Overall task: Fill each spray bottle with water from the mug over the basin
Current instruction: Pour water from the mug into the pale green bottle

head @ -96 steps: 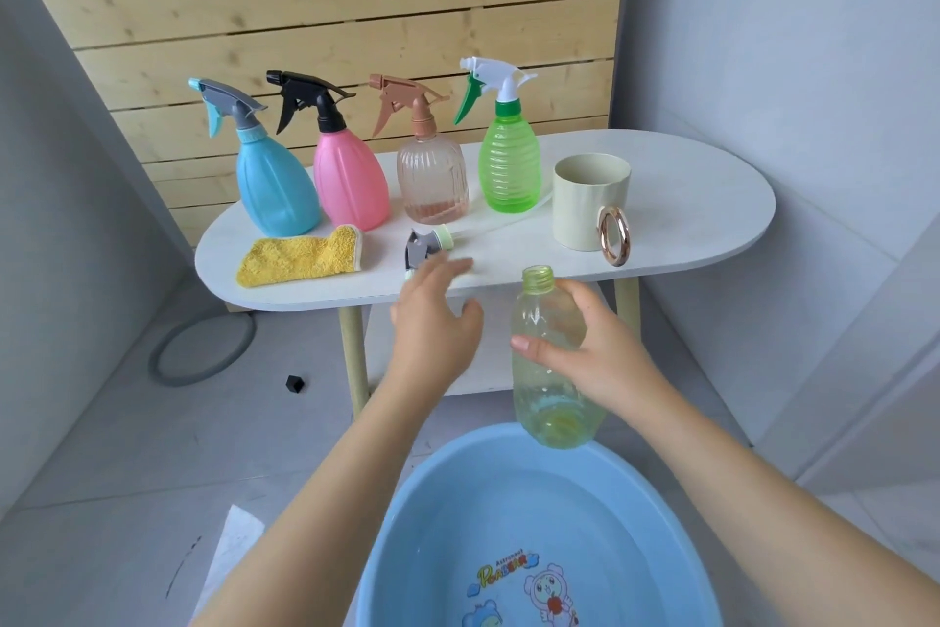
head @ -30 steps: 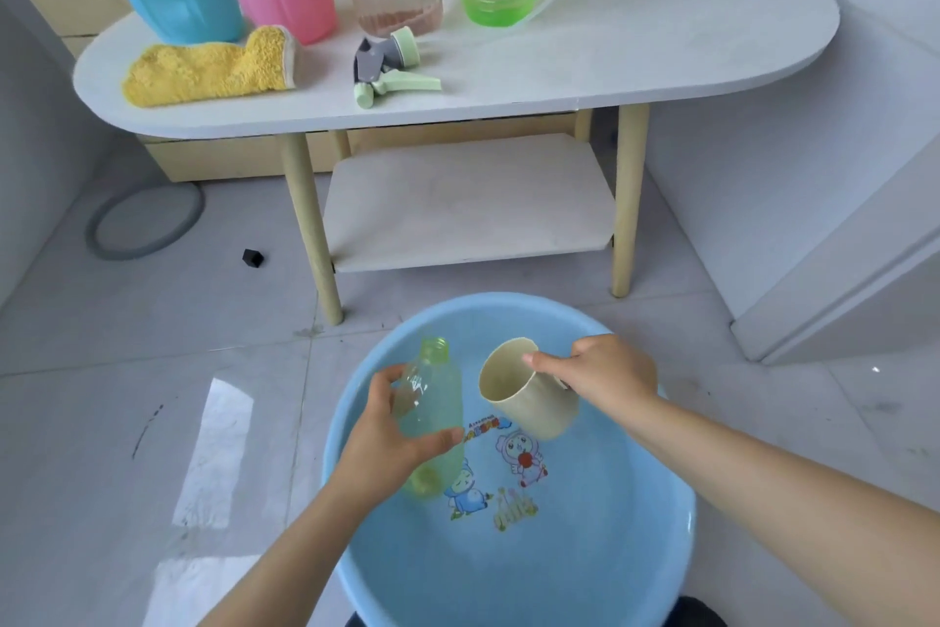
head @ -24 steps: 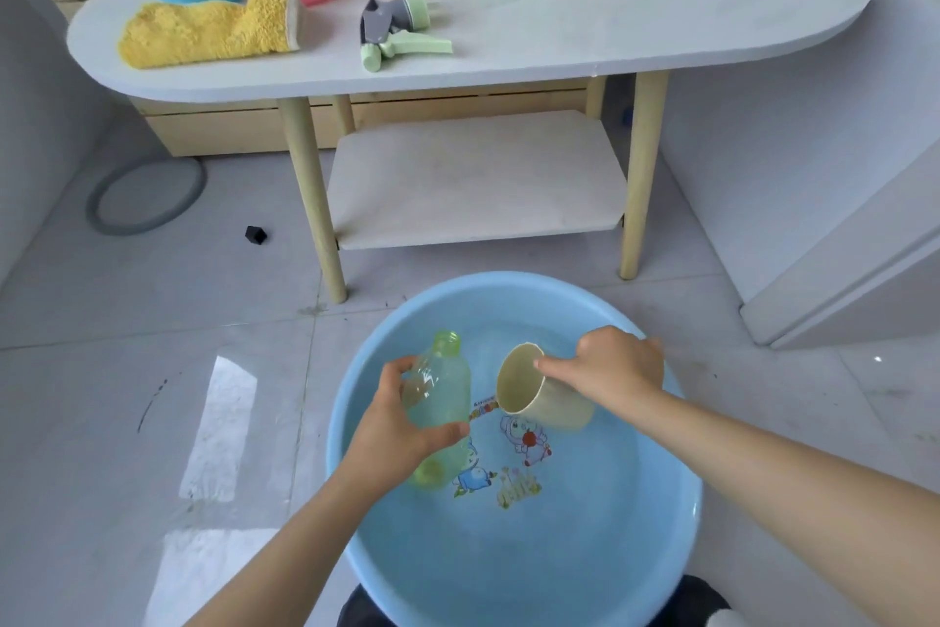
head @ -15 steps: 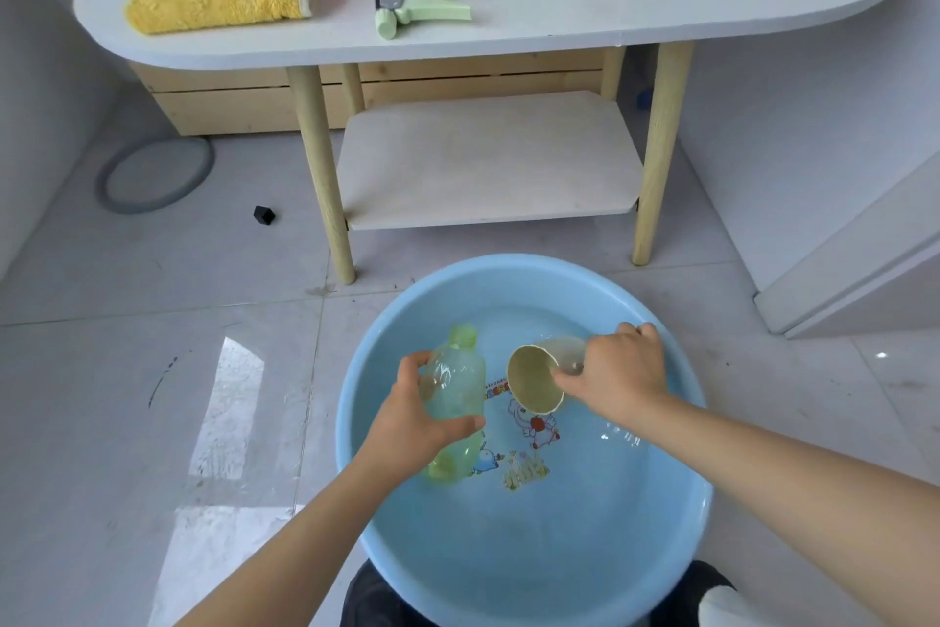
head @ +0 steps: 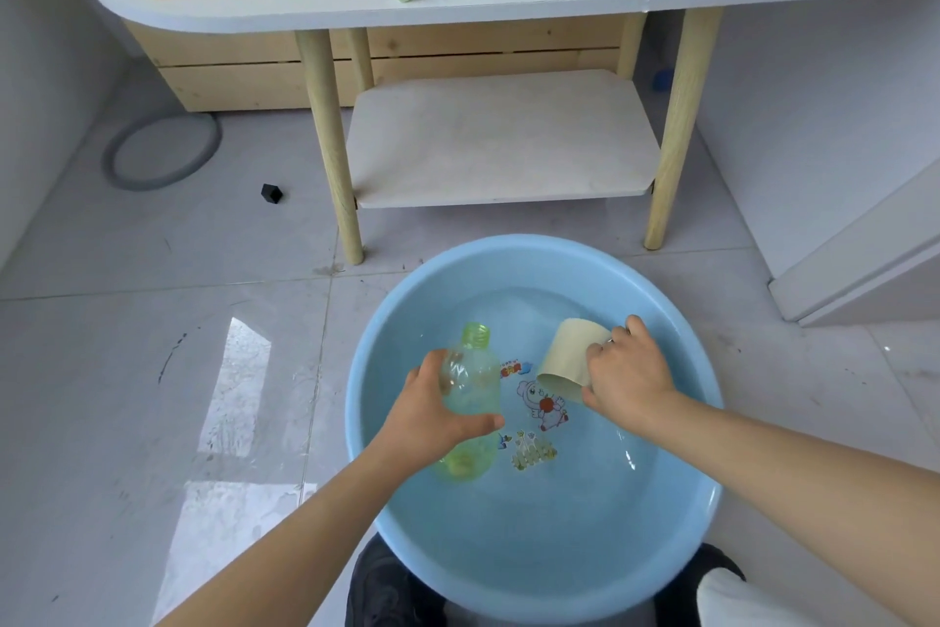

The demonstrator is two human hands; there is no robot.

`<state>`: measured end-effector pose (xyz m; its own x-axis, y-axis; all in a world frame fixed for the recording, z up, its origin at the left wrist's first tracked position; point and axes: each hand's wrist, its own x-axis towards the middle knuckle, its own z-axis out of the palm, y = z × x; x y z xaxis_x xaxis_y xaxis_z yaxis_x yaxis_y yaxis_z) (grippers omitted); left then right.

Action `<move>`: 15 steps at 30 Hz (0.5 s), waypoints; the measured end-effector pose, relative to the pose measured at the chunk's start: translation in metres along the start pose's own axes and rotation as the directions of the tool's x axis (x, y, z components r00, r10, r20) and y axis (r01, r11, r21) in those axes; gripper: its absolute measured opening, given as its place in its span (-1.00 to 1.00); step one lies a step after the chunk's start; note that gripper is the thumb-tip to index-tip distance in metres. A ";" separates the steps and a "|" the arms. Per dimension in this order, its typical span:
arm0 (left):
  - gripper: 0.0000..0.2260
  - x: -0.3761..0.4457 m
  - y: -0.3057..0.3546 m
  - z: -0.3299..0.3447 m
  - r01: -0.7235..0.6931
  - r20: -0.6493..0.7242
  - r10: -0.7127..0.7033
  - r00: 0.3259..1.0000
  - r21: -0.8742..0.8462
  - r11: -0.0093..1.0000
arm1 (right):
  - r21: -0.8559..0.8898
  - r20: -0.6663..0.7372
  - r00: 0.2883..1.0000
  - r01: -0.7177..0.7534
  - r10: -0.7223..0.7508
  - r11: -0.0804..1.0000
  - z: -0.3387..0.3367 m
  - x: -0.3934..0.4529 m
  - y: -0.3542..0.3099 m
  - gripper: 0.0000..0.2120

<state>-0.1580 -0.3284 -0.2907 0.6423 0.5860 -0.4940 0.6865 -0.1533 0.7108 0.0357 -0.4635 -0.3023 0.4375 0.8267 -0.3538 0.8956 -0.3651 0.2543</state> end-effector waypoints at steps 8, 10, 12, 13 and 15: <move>-0.23 -0.009 -0.004 0.008 -0.033 0.026 0.034 0.999 -0.026 0.999 | 0.345 0.146 0.959 -0.278 0.242 0.896 0.004 0.005 0.005 -0.59; -0.22 -0.009 -0.003 0.007 -0.040 0.019 0.041 0.999 -0.042 0.998 | 0.482 0.284 0.909 -0.412 0.307 0.774 -0.002 0.007 0.010 -0.55; -0.22 -0.008 -0.002 0.006 -0.054 0.010 0.054 0.998 -0.054 0.997 | 0.651 0.402 0.853 -0.522 0.332 0.551 -0.004 0.007 0.015 -0.54; -0.22 -0.008 -0.001 0.005 -0.058 0.006 0.059 0.998 -0.060 0.996 | 0.730 0.445 0.838 -0.543 0.316 0.414 -0.005 0.006 0.017 -0.56; -0.23 -0.007 -0.001 0.003 -0.064 -0.001 0.064 0.998 -0.065 0.996 | 0.822 0.478 0.838 -0.532 0.263 0.201 -0.007 0.002 0.019 -0.57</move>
<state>-0.1617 -0.3349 -0.2897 0.6845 0.5761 -0.4467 0.6203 -0.1385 0.7720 0.0530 -0.4654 -0.2916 0.6406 0.3922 -0.6601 0.0142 -0.8656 -0.5005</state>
